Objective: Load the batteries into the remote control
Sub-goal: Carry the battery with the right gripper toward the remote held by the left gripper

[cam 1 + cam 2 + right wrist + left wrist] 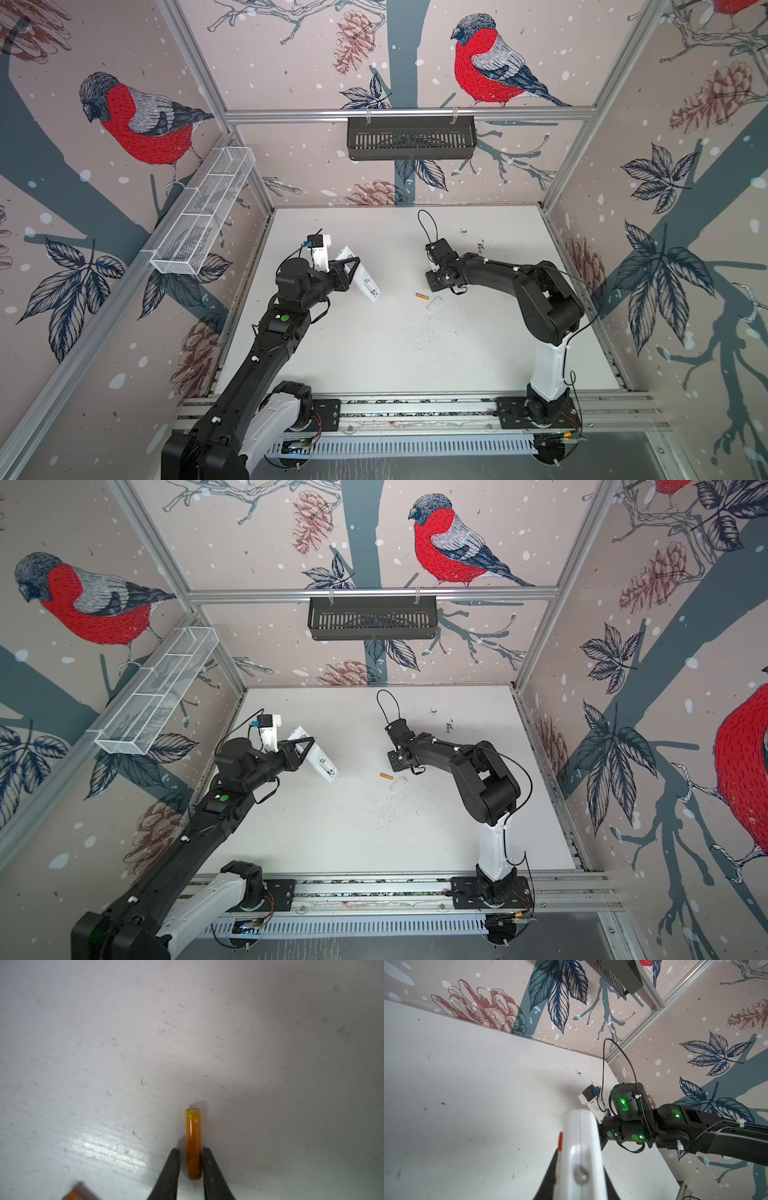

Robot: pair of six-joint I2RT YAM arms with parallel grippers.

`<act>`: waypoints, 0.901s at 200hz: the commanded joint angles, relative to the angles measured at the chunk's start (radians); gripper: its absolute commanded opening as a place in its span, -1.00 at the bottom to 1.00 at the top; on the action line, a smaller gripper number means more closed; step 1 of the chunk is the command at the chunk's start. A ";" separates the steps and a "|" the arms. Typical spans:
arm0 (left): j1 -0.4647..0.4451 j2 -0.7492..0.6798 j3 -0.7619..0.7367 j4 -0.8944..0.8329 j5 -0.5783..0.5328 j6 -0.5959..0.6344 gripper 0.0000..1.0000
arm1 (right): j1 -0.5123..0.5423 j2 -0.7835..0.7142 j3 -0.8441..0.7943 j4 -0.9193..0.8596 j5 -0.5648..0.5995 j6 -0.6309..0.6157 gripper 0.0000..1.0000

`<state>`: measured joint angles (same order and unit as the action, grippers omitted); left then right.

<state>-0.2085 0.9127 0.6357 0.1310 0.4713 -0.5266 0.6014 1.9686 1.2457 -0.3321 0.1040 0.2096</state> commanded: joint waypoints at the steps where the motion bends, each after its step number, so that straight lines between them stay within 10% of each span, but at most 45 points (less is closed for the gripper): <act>1: 0.002 -0.001 0.007 0.047 0.020 -0.007 -0.78 | 0.003 0.005 -0.005 -0.103 0.021 -0.003 -0.63; 180: -0.007 0.099 -0.042 0.226 0.216 -0.124 -0.80 | 0.238 -0.589 -0.407 0.293 -0.260 -0.125 -0.78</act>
<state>-0.2092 1.0138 0.6006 0.2676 0.6399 -0.6292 0.7879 1.4403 0.8612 -0.1314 -0.1036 0.0994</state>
